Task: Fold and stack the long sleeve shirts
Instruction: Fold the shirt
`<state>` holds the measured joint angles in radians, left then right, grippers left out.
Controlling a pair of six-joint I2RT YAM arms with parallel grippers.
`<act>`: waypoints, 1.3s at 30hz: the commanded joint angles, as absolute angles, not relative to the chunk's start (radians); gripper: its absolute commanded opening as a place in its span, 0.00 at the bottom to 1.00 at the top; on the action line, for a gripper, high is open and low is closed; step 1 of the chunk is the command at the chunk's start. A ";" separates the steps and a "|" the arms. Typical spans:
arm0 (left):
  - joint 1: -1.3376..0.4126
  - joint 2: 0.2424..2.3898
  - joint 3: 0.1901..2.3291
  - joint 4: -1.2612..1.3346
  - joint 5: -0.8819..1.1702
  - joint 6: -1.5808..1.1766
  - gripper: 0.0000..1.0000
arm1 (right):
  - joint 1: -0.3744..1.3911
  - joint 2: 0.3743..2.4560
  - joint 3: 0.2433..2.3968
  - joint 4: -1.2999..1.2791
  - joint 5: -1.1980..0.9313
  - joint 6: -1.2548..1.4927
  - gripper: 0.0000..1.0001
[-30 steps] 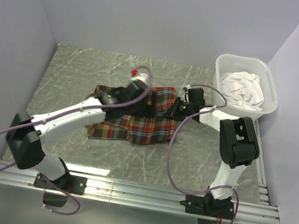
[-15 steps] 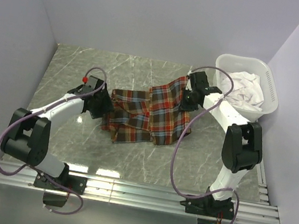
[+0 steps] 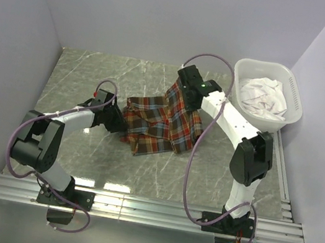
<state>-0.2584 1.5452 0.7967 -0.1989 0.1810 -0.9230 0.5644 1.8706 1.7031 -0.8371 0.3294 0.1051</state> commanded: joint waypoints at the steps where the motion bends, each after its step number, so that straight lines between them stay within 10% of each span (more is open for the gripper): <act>1: -0.261 1.557 0.764 -0.118 0.212 -0.966 0.37 | 0.636 1.920 1.807 -0.926 0.517 0.083 0.00; 11: -0.261 1.603 0.695 -0.020 0.233 -1.025 0.22 | 0.821 2.121 1.985 -1.034 0.655 0.107 0.00; 39: -0.265 1.582 0.607 0.040 0.239 -1.057 0.20 | 0.963 2.362 2.292 -1.034 0.558 0.336 0.08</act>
<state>-0.2584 1.5845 0.6399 0.0795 0.2489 -1.0649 0.9722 2.3806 2.2414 -1.0729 0.5495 0.2749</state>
